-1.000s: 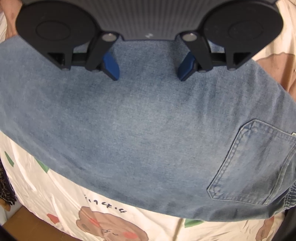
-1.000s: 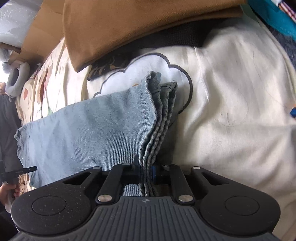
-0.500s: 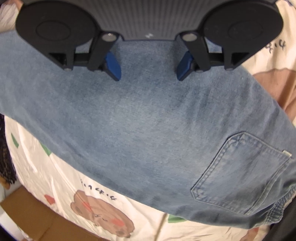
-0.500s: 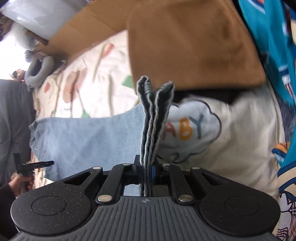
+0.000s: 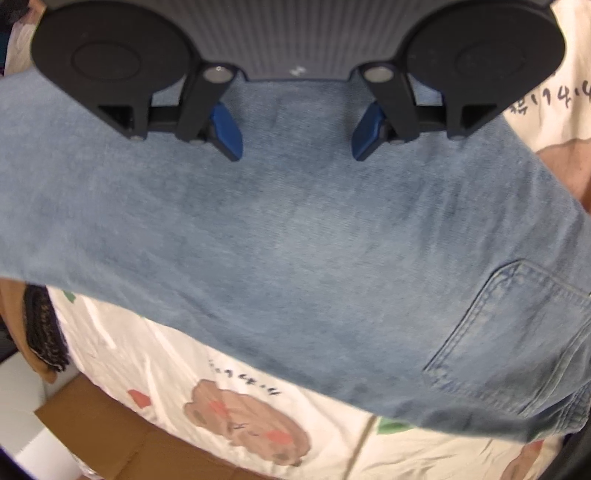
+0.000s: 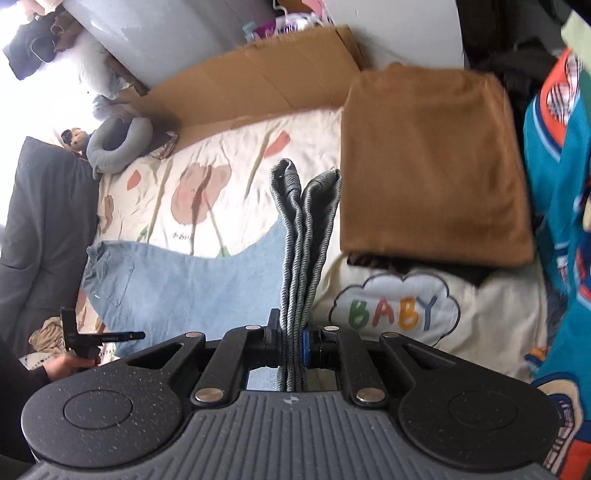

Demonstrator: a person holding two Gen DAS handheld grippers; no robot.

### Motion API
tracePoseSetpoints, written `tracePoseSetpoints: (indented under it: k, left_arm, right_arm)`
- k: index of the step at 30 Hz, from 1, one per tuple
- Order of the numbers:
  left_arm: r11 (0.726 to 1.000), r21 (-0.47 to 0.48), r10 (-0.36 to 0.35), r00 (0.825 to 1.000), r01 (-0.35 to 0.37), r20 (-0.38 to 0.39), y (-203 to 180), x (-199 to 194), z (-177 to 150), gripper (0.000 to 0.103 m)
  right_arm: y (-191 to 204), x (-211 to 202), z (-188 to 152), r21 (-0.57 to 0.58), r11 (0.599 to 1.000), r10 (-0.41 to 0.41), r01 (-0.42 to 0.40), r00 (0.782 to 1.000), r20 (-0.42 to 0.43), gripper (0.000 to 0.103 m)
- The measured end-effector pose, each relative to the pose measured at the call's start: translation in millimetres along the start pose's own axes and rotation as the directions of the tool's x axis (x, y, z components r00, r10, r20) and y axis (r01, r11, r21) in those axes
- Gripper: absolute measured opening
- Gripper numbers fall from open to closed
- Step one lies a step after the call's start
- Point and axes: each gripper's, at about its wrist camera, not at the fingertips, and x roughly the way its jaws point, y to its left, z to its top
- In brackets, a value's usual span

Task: Fold clothes
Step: 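Lift the pinched hem edge upward with the right gripper, then raise the jeans leg higher off the sheet with the right gripper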

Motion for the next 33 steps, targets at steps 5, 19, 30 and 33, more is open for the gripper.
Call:
tracePoseSetpoints:
  k: [5,19,30,33]
  left_arm:
    - [0.999,-0.012,-0.033,0.999,0.033,0.027,-9,-12,1,0.068]
    - [0.997,-0.006,-0.072,0.996,0.073,0.046,-43,3,15,0.068]
    - [0.989,0.012,-0.149,0.988,0.149,0.047,-73,11,19,0.064]
    - [0.986,-0.008,-0.163,0.984,0.164,0.069,-79,8,19,0.064]
  right_arm:
    - [12,-19,17,-0.027,0.999,0.027,-0.026,0.999,0.032,0.008]
    - [2,-65,56,-0.037,0.999,-0.006,0.01,0.995,0.104,0.008]
    - [-19,-102,84,-0.033,0.994,-0.098,0.103,0.987,0.13,0.008]
    - [-18,-109,89,-0.043,0.991,-0.118,0.124,0.985,0.127,0.008]
